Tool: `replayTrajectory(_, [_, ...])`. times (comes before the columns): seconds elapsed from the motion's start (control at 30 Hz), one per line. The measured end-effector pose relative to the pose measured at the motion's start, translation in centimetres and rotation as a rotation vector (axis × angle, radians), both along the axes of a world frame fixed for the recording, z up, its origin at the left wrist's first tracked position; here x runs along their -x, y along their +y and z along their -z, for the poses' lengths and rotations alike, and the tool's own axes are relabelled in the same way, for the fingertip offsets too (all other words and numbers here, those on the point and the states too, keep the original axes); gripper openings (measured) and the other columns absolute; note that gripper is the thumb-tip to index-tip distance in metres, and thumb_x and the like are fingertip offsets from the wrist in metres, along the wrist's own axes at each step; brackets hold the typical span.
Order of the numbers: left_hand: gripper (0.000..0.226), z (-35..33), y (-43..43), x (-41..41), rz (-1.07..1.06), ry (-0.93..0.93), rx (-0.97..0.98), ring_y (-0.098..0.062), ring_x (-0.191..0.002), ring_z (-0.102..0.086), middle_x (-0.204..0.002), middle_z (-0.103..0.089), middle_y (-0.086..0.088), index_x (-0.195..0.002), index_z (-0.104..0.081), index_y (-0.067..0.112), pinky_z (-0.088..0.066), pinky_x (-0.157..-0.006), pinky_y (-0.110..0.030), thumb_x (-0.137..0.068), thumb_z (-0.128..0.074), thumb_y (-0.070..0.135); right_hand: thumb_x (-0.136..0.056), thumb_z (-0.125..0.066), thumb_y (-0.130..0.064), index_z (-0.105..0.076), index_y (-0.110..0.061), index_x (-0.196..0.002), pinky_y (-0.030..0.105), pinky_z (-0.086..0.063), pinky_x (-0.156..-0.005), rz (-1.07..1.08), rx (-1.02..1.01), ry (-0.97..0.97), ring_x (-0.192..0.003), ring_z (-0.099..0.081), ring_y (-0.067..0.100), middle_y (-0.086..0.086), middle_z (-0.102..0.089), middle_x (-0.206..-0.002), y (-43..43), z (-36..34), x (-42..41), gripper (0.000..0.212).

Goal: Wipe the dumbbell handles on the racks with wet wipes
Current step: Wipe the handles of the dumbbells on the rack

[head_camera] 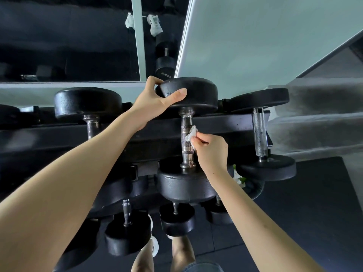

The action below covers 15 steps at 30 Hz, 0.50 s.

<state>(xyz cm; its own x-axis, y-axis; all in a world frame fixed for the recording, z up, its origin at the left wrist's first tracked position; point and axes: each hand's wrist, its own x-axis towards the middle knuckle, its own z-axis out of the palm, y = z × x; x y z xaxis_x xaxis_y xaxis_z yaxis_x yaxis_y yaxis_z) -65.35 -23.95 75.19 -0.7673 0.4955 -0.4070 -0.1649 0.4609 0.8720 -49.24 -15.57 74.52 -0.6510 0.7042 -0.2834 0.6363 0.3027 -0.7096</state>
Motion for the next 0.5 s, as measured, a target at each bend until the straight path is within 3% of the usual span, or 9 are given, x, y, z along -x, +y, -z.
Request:
replayTrajectory(0.2, [0.060,0.0,0.1,-0.1,-0.013,0.003,-0.013,-0.010,-0.084,-0.049,-0.086,-0.047,0.010,-0.110,-0.037,0.032,-0.039,-0.068,-0.024,-0.070,-0.066,0.065,-0.090,-0.056,-0.007,-0.073,-0.011,-0.071,0.006,-0.042,-0.066,0.123,-0.030,0.145,-0.066,-0.062,0.010,-0.002,-0.069,-0.067,0.4,-0.1,3.6,0.026])
replayTrajectory(0.3, [0.057,0.0,0.1,-0.2,-0.022,0.006,-0.015,-0.007,-0.081,-0.047,-0.086,-0.045,0.012,-0.109,-0.037,0.031,-0.037,-0.066,-0.022,-0.072,-0.066,0.063,-0.089,-0.053,-0.001,-0.068,-0.007,-0.068,0.015,-0.035,-0.051,-0.027,-0.194,0.017,-0.053,-0.046,0.011,0.001,-0.057,-0.055,0.2,0.1,2.3,0.027])
replayTrajectory(0.4, [0.057,-0.1,0.1,-0.3,-0.030,0.005,-0.010,-0.009,-0.082,-0.047,-0.086,-0.045,0.012,-0.109,-0.037,0.032,-0.037,-0.067,-0.022,-0.072,-0.066,0.064,-0.084,-0.049,0.010,-0.053,-0.004,-0.063,0.030,-0.029,-0.045,-0.302,-0.359,-0.152,-0.049,-0.035,0.025,0.007,-0.040,-0.051,-0.5,0.1,0.2,0.026])
replayTrajectory(0.47, [0.057,-0.1,0.1,-0.3,-0.028,0.002,-0.010,-0.010,-0.085,-0.048,-0.088,-0.046,0.012,-0.110,-0.037,0.032,-0.037,-0.068,-0.022,-0.072,-0.066,0.064,-0.094,-0.044,-0.003,-0.048,-0.003,-0.058,0.025,-0.024,-0.046,-0.260,-0.365,-0.159,-0.050,-0.036,0.025,0.007,-0.040,-0.050,-0.2,-0.8,1.3,0.035])
replayTrajectory(0.5, [0.058,-0.2,0.1,-0.4,-0.026,-0.002,-0.013,-0.011,-0.087,-0.049,-0.088,-0.047,0.012,-0.110,-0.038,0.032,-0.038,-0.069,-0.022,-0.072,-0.066,0.064,-0.095,-0.044,-0.008,-0.054,-0.001,-0.060,0.023,-0.025,-0.049,-0.198,-0.332,-0.117,-0.052,-0.042,0.022,0.008,-0.049,-0.053,0.2,-1.0,2.5,0.037])
